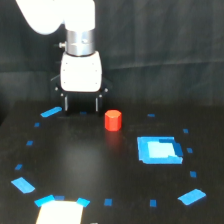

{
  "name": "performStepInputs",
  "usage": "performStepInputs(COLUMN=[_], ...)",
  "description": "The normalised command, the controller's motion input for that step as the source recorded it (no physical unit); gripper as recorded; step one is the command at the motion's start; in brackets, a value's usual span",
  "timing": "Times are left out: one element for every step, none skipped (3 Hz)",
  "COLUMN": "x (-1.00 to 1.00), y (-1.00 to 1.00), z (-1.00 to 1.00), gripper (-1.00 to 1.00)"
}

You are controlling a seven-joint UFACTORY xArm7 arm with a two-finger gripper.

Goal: Pick up the red object from the table

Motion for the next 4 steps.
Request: performStepInputs(x=[0.96, 0.9, 0.85, -1.0], y=[-0.35, -0.65, -0.57, -0.71], z=[-0.34, -0.43, -0.47, 1.0], gripper=[0.99, 0.89, 1.0, -1.0])
